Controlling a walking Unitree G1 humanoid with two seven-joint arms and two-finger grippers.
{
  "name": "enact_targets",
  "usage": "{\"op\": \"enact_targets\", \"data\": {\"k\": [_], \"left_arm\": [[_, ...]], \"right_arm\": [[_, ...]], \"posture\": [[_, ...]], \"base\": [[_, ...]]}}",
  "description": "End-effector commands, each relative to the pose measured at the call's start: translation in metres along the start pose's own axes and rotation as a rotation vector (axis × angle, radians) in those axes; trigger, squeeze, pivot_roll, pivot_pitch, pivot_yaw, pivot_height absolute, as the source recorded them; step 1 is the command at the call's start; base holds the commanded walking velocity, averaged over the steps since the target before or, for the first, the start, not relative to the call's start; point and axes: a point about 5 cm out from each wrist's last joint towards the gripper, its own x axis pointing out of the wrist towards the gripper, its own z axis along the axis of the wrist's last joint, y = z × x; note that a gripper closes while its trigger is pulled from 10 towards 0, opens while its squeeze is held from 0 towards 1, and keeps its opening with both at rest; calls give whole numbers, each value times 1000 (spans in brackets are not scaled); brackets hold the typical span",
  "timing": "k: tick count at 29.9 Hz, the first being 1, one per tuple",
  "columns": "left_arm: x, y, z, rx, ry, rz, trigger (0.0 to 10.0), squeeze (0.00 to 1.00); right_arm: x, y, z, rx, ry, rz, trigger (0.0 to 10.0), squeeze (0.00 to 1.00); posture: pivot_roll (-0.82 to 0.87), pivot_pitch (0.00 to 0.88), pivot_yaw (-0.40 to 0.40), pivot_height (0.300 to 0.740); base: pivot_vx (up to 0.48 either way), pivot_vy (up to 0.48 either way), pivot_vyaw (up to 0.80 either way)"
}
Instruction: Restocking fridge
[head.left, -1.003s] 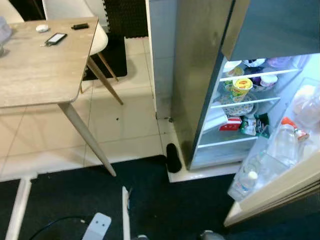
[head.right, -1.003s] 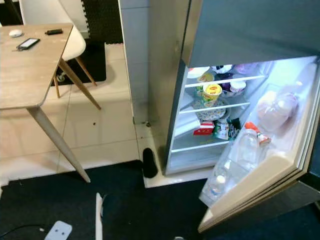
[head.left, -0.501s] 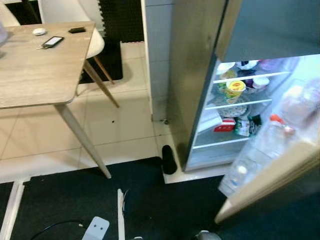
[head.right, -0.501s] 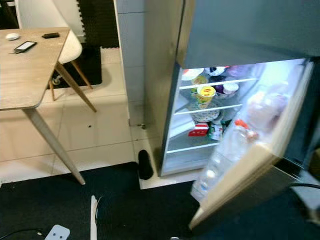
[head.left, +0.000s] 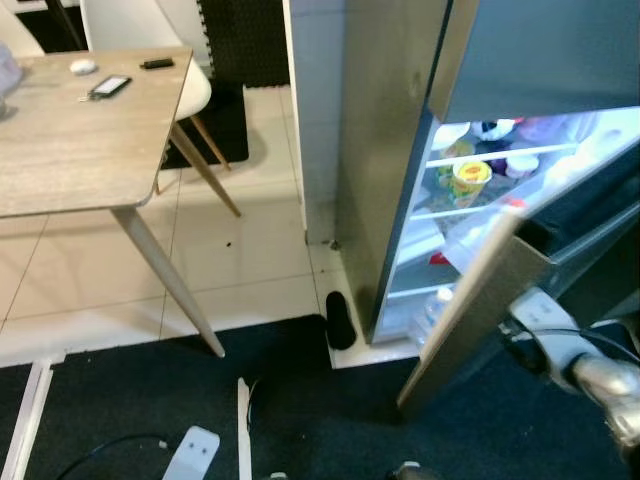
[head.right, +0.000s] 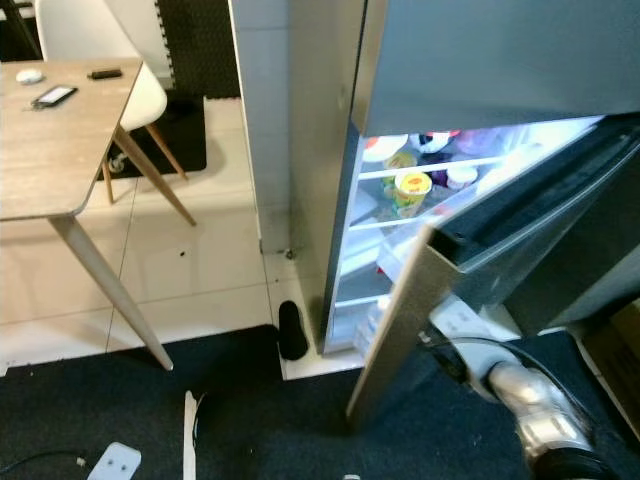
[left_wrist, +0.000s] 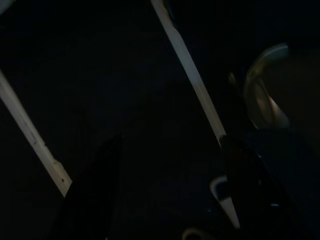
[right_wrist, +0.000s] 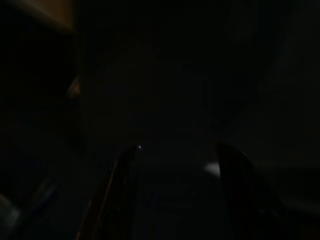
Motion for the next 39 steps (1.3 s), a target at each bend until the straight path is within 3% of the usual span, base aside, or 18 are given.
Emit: {"op": "enact_targets", "data": {"k": [1, 3, 5, 12, 15, 18, 22, 24, 25, 26, 27, 28, 30, 31, 32, 34, 35, 39], "left_arm": [[-2, 3, -7, 4, 22, 5, 10000, 0], [-2, 6, -5, -4, 8, 14, 10000, 0], [-3, 6, -5, -9, 1, 18, 10000, 0], [-3, 4, -6, -7, -9, 9, 10000, 0], [-2, 2, -2, -6, -20, 3, 10000, 0], [-2, 2, -1, -6, -25, 1, 10000, 0], [1, -2, 6, -6, -40, -9, 10000, 0], [1, -3, 6, -10, -39, -13, 10000, 0], [1, -3, 6, -10, -39, -13, 10000, 0], [1, -4, 5, -15, -38, -13, 10000, 0], [1, -4, 5, -15, -38, -13, 10000, 0], [1, -6, 5, -23, -36, -14, 10000, 0], [1, -6, 5, -23, -36, -14, 10000, 0], [0, -8, 3, -43, -35, -12, 10000, 0], [0, -8, 3, -43, -35, -12, 10000, 0], [0, -9, 2, -70, -38, -6, 10000, 0], [0, -9, 2, -70, -38, -6, 10000, 0], [0, -6, 3, -104, -42, 11, 10000, 0]], "right_arm": [[8, 4, 23, 26, -98, -17, 10000, 0], [17, 6, 64, 108, -255, -44, 10000, 0], [17, 4, 78, 148, -323, -72, 10000, 0], [12, 1, 65, 223, -337, -132, 10000, 0], [10, 4, 35, 234, -252, -154, 10000, 0], [9, 5, 21, 249, -209, -169, 10000, 0], [-3, 16, -45, 303, 1, -233, 10000, 0], [-9, 28, -71, 405, 73, -263, 10000, 0], [-9, 28, -71, 405, 73, -263, 10000, 0], [-13, 36, -86, 501, 113, -283, 10000, 0], [-13, 36, -86, 501, 113, -283, 10000, 0], [-19, 50, -103, 576, 171, -297, 10000, 0], [-19, 50, -103, 576, 171, -297, 10000, 0], [-30, 82, -131, 673, 276, -292, 10000, 0], [-30, 82, -131, 673, 276, -292, 10000, 0], [-39, 116, -148, 708, 350, -252, 10000, 0], [-39, 116, -148, 708, 350, -252, 10000, 0], [-43, 142, -154, 714, 397, -219, 10000, 0]], "posture": [[53, 68, -7, 740], [67, 68, -11, 740], [67, 70, -13, 740], [53, 77, -14, 740], [42, 78, -17, 740], [38, 78, -18, 740], [11, 75, -28, 740], [3, 74, -38, 740], [3, 74, -38, 740], [0, 76, -44, 740], [0, 76, -44, 740], [-1, 80, -50, 740], [-1, 80, -50, 740], [-2, 87, -53, 740], [-2, 87, -53, 740], [-4, 90, -54, 740], [-4, 90, -54, 740], [-11, 98, -60, 740]], "base": [[0, 0, 0], [0, 0, 0], [0, 0, 0], [0, 0, 0], [0, 0, 0], [0, 0, 0], [0, 0, 0], [0, 0, 0], [0, 0, 0], [0, 0, 0], [0, 0, 0], [0, 0, 0], [0, 0, 0], [0, 0, 0], [0, 0, 0], [0, 0, 0], [0, 0, 0], [0, 0, 0]]}}
